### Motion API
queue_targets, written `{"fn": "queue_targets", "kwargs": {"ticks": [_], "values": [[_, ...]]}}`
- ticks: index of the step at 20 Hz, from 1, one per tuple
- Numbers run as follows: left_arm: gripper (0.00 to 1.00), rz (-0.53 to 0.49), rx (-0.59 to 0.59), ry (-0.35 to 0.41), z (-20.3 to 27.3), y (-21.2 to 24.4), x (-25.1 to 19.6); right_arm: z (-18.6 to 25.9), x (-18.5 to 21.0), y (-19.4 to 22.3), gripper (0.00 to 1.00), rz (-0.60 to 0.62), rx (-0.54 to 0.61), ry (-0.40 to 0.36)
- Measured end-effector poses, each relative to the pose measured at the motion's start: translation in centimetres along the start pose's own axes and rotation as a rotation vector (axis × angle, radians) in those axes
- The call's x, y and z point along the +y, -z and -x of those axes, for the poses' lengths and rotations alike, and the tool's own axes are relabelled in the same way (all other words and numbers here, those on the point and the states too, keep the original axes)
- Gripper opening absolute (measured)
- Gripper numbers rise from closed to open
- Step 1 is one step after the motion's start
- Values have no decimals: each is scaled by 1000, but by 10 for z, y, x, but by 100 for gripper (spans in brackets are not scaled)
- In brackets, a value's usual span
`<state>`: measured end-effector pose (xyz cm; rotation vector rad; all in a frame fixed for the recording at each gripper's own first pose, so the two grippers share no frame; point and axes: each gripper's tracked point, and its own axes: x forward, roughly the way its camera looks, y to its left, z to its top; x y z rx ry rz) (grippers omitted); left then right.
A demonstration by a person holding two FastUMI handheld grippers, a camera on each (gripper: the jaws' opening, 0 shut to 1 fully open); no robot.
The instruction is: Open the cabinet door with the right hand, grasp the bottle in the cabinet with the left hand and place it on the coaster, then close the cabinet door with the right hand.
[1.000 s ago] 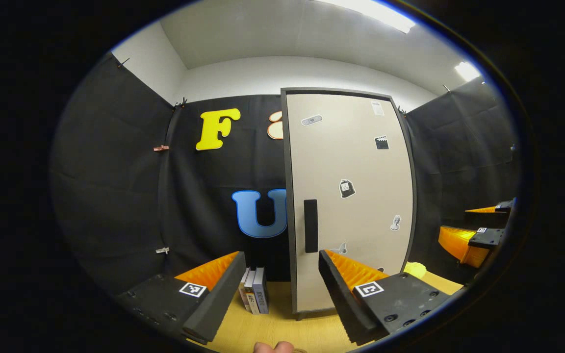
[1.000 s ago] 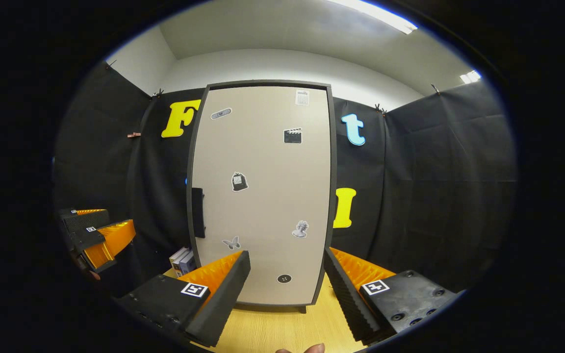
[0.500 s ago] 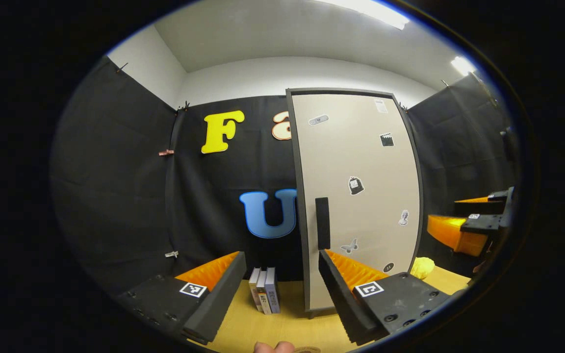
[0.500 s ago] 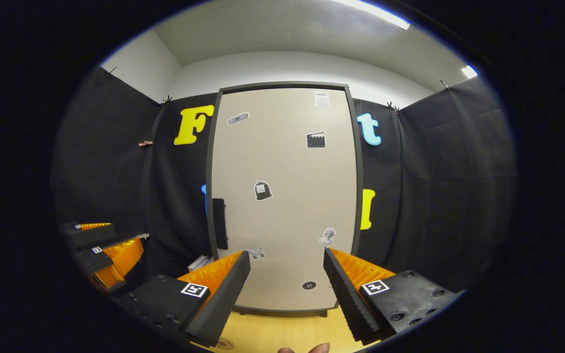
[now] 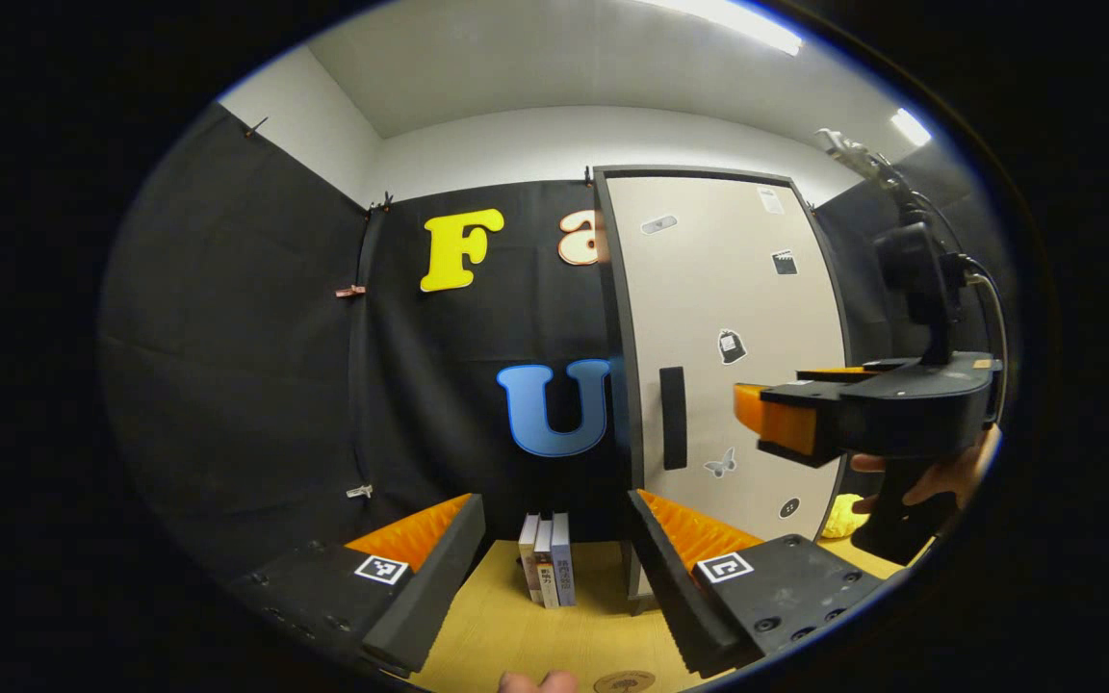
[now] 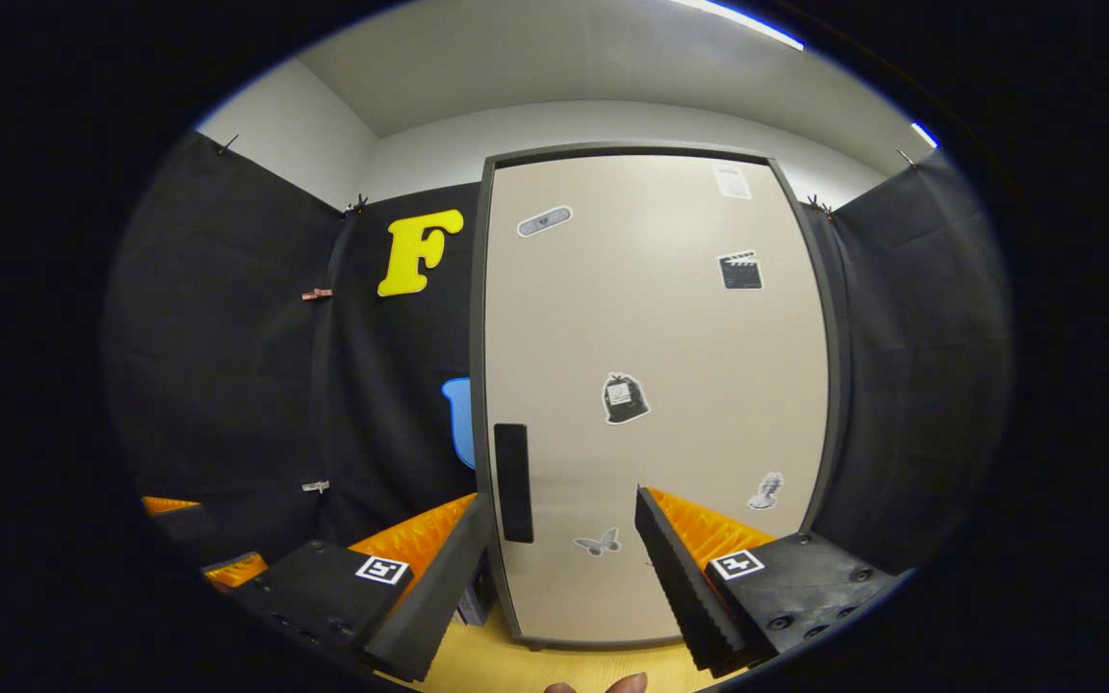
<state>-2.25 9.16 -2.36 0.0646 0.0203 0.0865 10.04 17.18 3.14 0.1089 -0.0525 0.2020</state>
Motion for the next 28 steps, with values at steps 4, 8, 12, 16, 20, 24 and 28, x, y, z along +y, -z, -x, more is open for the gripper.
{"fn": "queue_targets", "kwargs": {"ticks": [4,8,12,16,20,24,28], "values": [[93,-4,0,-26,-7,6,17,-41,16,18,97,24,19,7],[93,-6,9,-29,-17,13,25,-78,24,32,97,41,28,18],[93,11,6,-21,-20,17,27,-103,28,46,95,33,51,42],[93,60,8,-20,-18,20,27,-117,35,51,67,29,49,40],[93,118,30,-59,-11,26,34,-116,30,51,32,-23,53,55],[94,114,45,-69,-7,27,36,-109,34,52,18,-20,73,23],[94,109,40,-69,1,21,33,-80,39,44,18,-26,75,-51]]}}
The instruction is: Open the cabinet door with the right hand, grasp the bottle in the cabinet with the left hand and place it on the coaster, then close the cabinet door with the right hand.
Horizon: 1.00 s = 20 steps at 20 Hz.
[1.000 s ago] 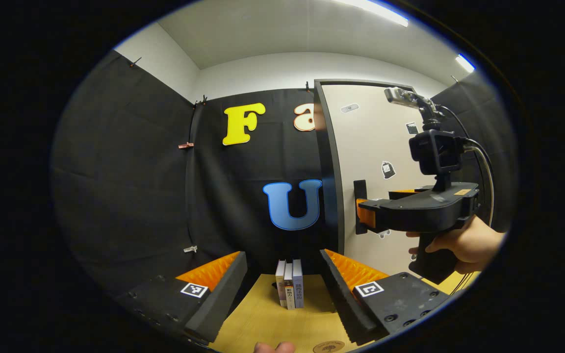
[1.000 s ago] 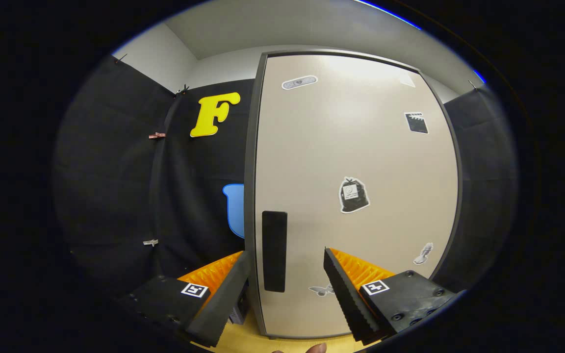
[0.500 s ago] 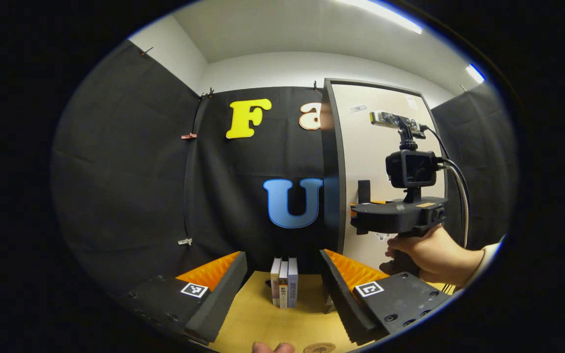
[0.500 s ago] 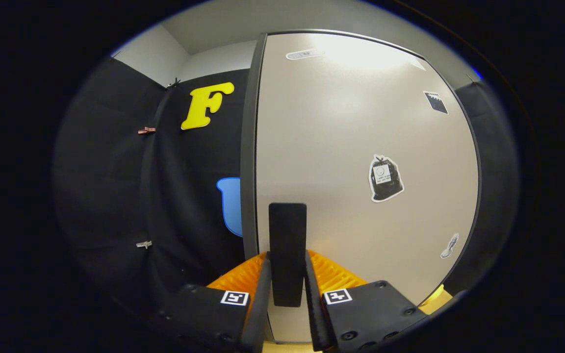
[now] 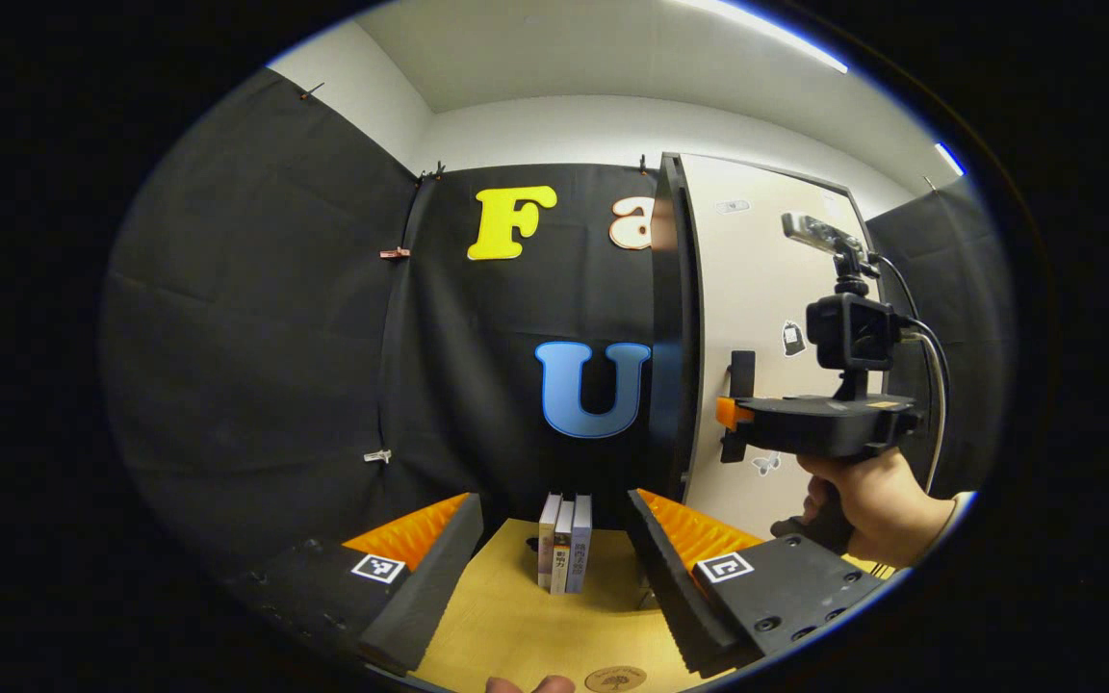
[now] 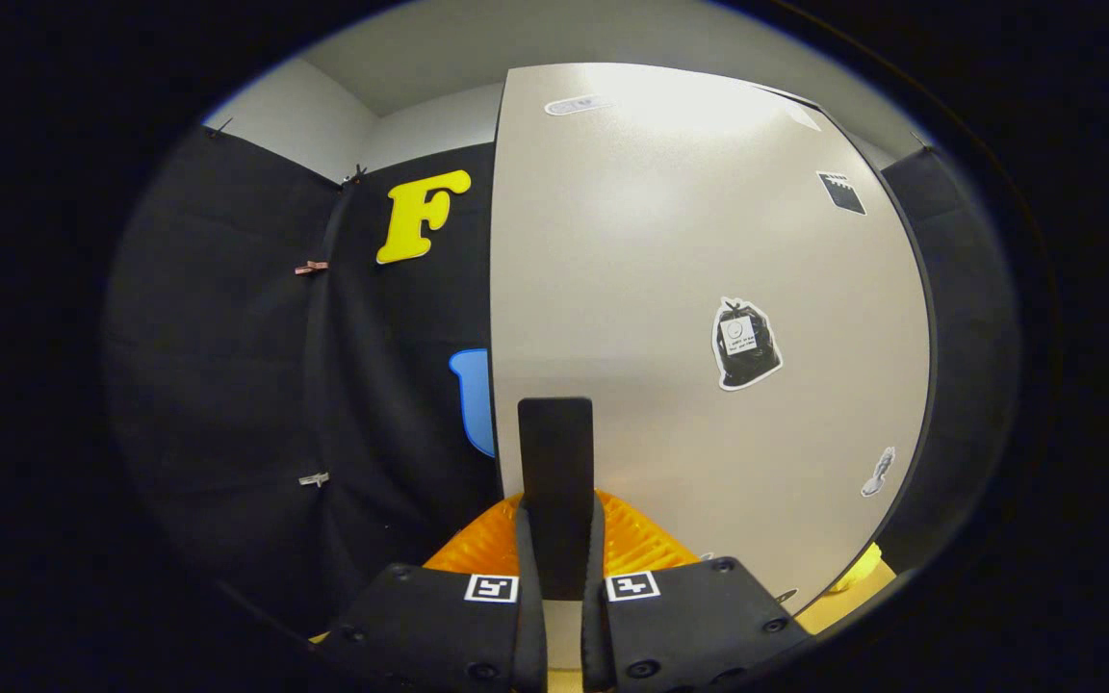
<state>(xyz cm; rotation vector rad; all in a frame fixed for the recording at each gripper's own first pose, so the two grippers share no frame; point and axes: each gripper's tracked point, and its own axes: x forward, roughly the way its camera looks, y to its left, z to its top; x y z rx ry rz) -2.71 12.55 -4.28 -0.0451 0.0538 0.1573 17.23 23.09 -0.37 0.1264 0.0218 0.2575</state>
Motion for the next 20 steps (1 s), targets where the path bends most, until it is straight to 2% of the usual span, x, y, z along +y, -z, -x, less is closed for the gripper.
{"fn": "queue_targets", "kwargs": {"ticks": [4,11,17,18,20], "values": [[94,-8,-14,2,14,-3,-13,45,-4,-6,18,-13,8,-62],[94,-30,-33,54,15,-16,-50,109,-21,-12,18,-21,38,-133],[94,-21,-61,139,13,-28,-91,157,-52,-16,18,-8,30,-117],[92,-17,-68,155,12,-31,-100,165,-58,-17,18,-4,29,-112],[94,-21,-68,177,11,-31,-112,181,-72,-19,18,1,25,-99]]}}
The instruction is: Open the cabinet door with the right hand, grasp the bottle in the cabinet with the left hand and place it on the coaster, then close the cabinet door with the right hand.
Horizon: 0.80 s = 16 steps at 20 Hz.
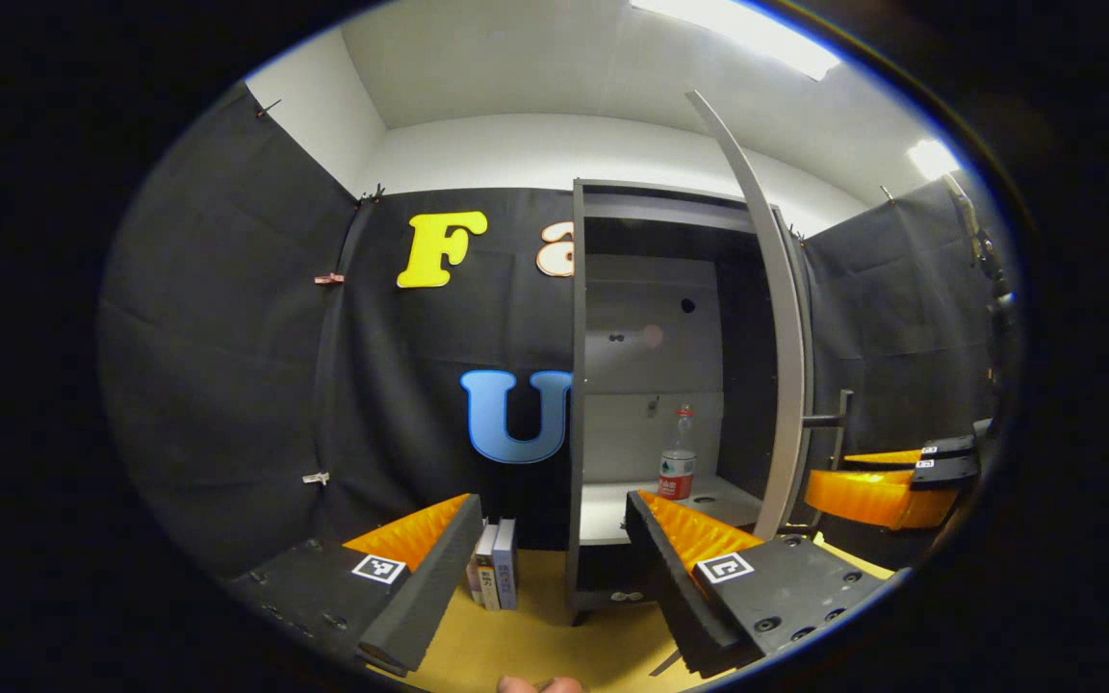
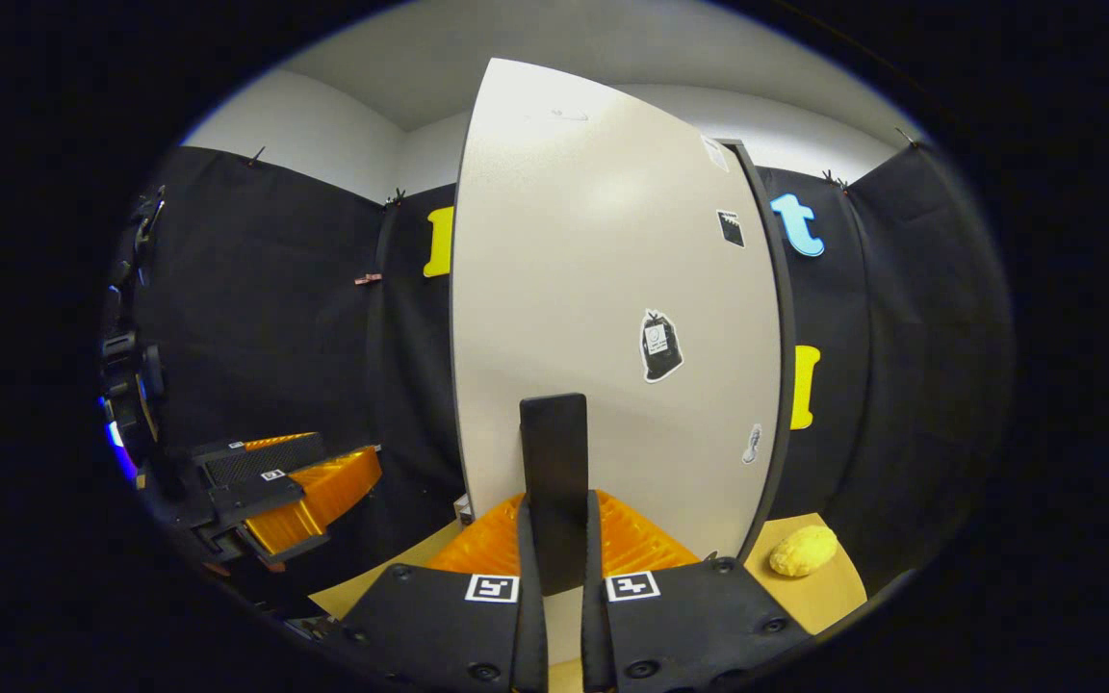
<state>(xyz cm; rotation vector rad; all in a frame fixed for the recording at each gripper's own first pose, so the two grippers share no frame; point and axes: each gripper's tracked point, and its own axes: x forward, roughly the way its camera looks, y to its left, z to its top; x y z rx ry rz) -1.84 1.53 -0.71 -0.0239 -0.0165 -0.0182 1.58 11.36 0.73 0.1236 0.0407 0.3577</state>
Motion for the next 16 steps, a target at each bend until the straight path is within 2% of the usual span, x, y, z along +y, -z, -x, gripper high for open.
{"fn": "queue_targets", "kwargs": {"ticks": [7,8,9,16], "values": [[94,5,36,66,-15,8,-40,46,-42,-5,17,35,-12,83],[92,3,37,71,-17,9,-43,50,-49,-6,16,37,-11,95],[94,3,36,75,-18,7,-46,55,-55,-6,16,32,-10,104],[94,3,42,102,-25,10,-71,84,-82,0,16,-2,19,141]]}}
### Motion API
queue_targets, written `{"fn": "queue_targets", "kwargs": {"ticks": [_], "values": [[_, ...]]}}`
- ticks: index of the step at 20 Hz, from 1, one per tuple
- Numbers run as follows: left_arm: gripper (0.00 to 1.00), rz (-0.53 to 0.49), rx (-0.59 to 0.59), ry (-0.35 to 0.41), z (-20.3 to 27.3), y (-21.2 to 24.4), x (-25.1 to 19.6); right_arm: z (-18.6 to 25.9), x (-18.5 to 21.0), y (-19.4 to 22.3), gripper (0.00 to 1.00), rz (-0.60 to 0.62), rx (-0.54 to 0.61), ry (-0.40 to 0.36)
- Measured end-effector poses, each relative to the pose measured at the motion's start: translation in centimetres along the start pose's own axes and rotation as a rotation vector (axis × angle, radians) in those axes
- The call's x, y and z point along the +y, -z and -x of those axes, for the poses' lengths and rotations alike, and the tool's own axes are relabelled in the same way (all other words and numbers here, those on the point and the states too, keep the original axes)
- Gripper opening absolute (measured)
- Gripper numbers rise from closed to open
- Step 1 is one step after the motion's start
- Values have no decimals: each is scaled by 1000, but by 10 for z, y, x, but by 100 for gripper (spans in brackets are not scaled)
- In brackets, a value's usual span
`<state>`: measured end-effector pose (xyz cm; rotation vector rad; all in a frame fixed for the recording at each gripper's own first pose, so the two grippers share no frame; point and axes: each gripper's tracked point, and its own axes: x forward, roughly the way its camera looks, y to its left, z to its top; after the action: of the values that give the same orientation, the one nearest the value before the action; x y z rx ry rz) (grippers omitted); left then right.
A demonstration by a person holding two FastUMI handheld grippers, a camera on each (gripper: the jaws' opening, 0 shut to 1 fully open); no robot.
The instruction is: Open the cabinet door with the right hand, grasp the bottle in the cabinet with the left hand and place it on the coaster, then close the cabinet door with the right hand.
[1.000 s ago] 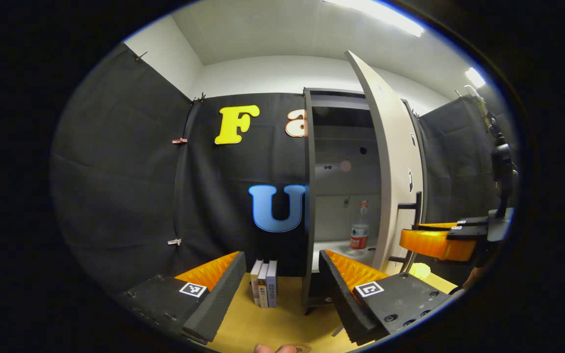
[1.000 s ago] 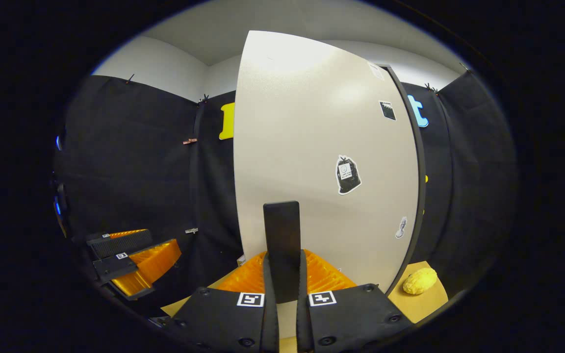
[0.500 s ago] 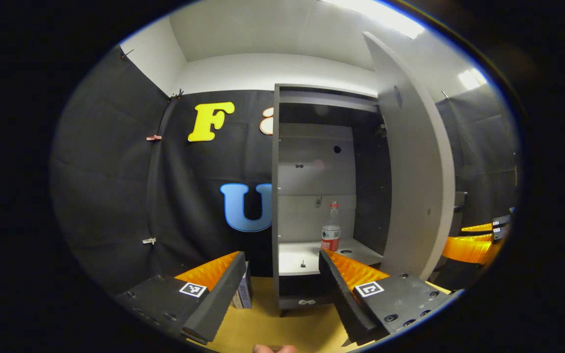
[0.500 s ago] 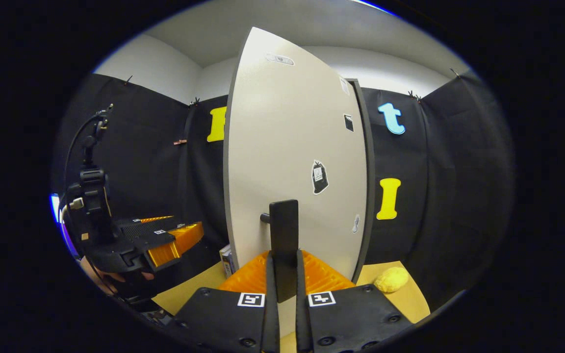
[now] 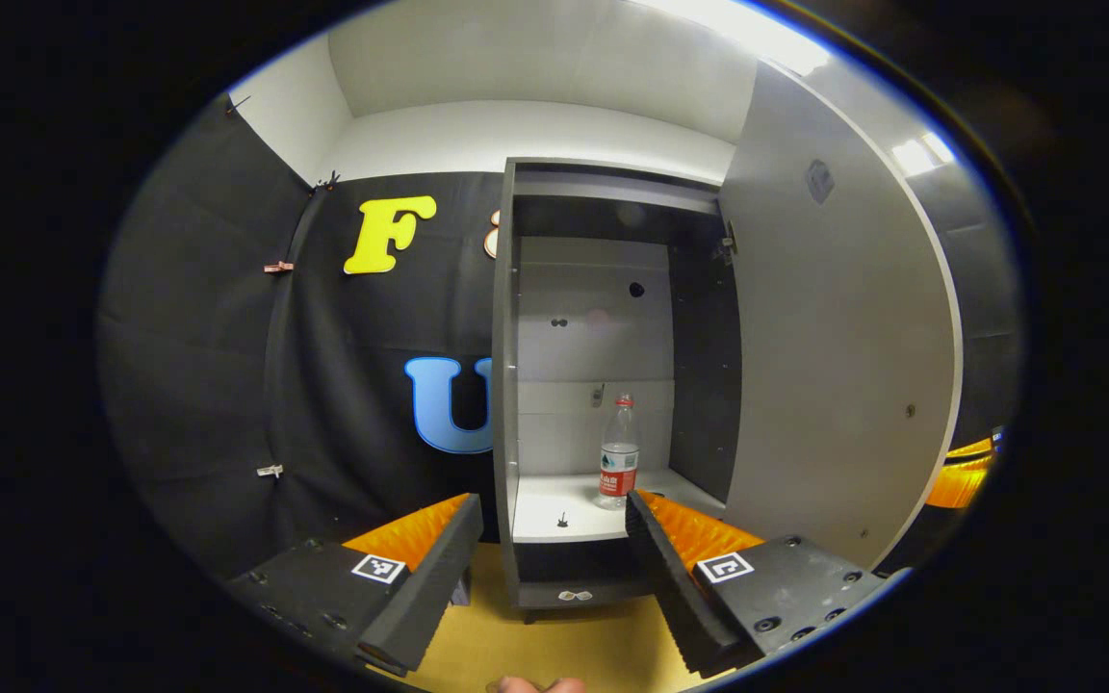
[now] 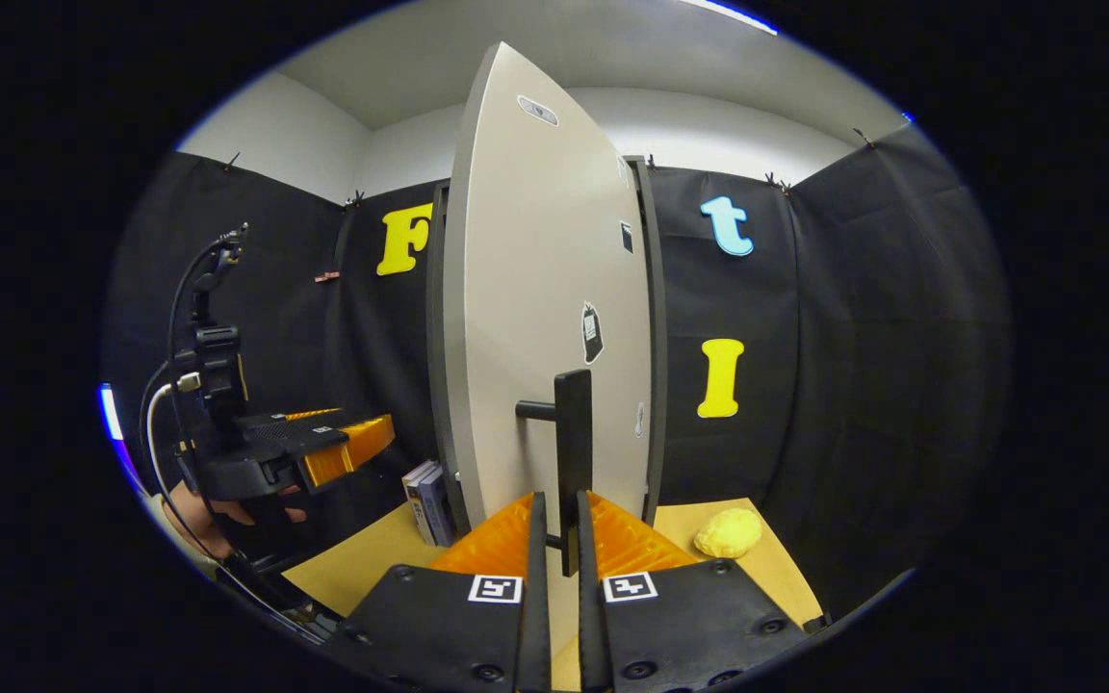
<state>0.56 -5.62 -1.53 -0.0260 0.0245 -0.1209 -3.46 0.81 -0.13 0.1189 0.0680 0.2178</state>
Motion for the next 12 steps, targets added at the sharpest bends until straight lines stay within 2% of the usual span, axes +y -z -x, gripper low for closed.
{"fn": "queue_targets", "kwargs": {"ticks": [12], "values": [[94,-2,-5,57,-39,-1,-53,17,-72,-8,16,-29,-18,171]]}}
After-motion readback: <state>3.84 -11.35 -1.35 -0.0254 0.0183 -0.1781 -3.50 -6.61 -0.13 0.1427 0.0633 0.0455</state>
